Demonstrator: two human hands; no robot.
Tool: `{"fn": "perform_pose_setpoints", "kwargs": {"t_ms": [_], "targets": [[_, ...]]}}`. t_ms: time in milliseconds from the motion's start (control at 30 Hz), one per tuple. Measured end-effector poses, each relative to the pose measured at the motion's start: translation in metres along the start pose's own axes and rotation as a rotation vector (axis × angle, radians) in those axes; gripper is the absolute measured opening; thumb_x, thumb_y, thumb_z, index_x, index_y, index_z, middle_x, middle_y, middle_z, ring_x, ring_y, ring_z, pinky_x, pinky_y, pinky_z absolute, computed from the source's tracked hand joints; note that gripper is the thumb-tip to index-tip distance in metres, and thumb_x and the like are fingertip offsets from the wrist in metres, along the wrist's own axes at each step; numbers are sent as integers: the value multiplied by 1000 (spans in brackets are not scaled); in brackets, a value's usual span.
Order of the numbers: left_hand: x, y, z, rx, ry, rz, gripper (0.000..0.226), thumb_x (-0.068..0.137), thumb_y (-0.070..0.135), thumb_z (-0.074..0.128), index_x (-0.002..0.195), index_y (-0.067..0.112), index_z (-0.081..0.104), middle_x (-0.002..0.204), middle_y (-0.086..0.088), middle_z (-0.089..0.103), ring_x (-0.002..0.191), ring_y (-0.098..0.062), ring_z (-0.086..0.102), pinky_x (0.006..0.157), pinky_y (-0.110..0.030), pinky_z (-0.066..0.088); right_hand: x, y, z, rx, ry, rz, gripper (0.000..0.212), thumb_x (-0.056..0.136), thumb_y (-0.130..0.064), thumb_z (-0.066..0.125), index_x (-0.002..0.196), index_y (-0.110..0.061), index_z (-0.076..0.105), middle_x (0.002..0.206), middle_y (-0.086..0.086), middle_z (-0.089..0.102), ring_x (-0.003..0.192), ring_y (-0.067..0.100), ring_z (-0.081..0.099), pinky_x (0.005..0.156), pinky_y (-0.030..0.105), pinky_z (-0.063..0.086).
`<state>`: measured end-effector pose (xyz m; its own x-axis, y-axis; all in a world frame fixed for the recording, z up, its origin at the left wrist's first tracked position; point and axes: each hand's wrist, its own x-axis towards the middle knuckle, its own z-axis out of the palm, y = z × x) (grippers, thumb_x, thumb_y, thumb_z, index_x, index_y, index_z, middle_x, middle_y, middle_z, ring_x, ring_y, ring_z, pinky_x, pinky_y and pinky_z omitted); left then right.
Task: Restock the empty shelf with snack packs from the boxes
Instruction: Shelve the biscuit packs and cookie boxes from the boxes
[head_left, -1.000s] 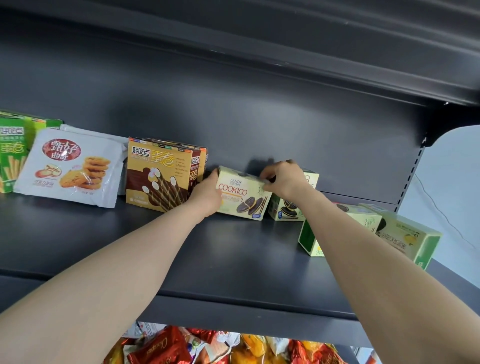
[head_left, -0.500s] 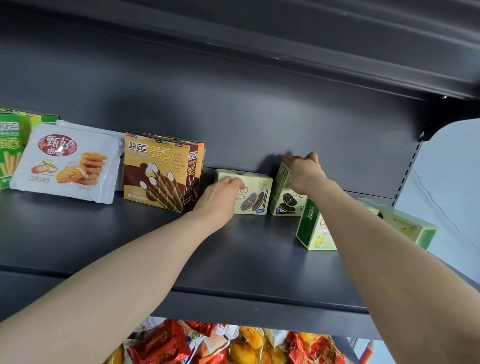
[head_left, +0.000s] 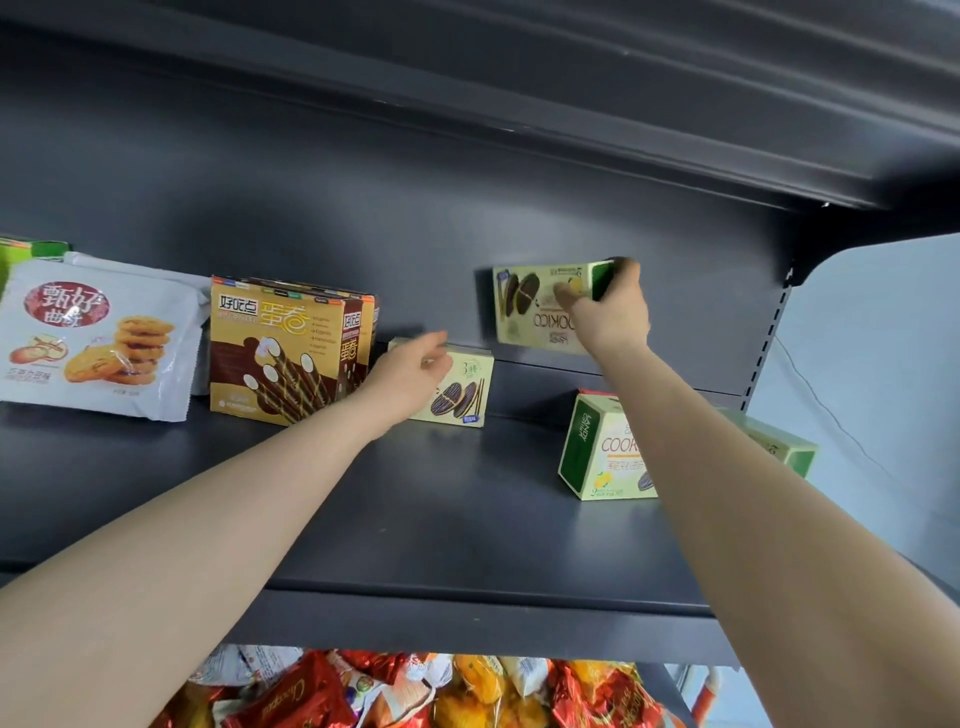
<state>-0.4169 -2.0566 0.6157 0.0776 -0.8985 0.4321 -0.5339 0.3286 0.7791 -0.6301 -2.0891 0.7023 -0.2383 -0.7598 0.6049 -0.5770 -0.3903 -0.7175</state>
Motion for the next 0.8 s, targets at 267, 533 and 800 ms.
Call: {"fn": "perform_pose_setpoints", "kwargs": {"t_ms": [267, 533, 800], "targets": [[-3, 20, -14, -601, -92, -105, 35, 101, 28, 53, 133, 16, 49, 127, -5, 66, 108, -15, 66, 90, -35, 56, -20, 1, 5, 618, -603, 260, 33, 95, -14, 59, 127, -5, 58, 110, 11, 74, 104, 29, 70, 92, 42, 56], [-9, 12, -21, -570, -8, -76, 43, 97, 22, 61, 136, 27, 43, 125, -4, 64, 112, -24, 64, 100, -54, 49, -24, 6, 12, 535, -581, 202, 25, 94, -10, 61, 119, -12, 63, 109, 6, 75, 107, 26, 68, 100, 41, 52], [-7, 13, -21, -554, -32, -72, 38, 99, 23, 58, 135, 27, 45, 124, -3, 65, 108, -23, 66, 96, -50, 53, -24, 9, 11, 438, -596, 183, 49, 91, -11, 66, 138, -14, 51, 107, 0, 73, 98, 16, 69, 86, 28, 55]]}}
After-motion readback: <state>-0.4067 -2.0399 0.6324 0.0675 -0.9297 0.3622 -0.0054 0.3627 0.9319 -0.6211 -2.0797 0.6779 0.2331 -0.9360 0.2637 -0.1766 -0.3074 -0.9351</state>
